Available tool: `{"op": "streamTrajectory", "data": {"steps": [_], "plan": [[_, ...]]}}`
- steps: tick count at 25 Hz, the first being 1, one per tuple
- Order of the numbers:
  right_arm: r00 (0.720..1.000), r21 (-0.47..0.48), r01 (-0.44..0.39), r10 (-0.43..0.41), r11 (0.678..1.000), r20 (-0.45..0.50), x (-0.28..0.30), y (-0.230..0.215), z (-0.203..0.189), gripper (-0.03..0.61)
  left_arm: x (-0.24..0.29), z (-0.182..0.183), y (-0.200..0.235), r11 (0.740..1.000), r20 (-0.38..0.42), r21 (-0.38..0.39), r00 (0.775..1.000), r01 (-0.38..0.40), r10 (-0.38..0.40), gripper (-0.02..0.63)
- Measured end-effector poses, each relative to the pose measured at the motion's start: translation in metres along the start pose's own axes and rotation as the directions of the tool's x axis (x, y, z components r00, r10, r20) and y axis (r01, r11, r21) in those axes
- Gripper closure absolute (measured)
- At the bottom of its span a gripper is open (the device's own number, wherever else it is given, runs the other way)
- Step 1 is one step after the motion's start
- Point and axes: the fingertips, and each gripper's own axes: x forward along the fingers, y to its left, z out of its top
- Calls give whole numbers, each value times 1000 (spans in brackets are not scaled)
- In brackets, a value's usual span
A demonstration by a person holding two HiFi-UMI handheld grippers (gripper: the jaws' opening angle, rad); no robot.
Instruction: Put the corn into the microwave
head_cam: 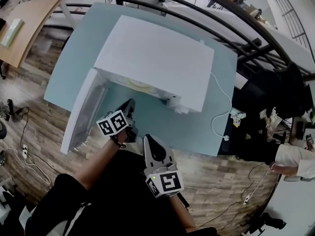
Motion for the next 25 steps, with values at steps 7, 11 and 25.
{"op": "streamTrajectory", "data": {"steps": [7, 11, 25], "plan": [[1000, -4, -9, 9, 1000, 17, -3, 3, 5, 569, -36, 18, -38, 974, 45, 220, 996, 60, -71, 612], [1000, -8, -6, 6, 1000, 30, -4, 1, 7, 569, -59, 30, -67, 922, 73, 376, 989, 93, -130, 612], [996, 4, 33, -34, 999, 79, -6, -9, 14, 569, -119, 60, -131, 748, 94, 651, 963, 131, -251, 612]]}}
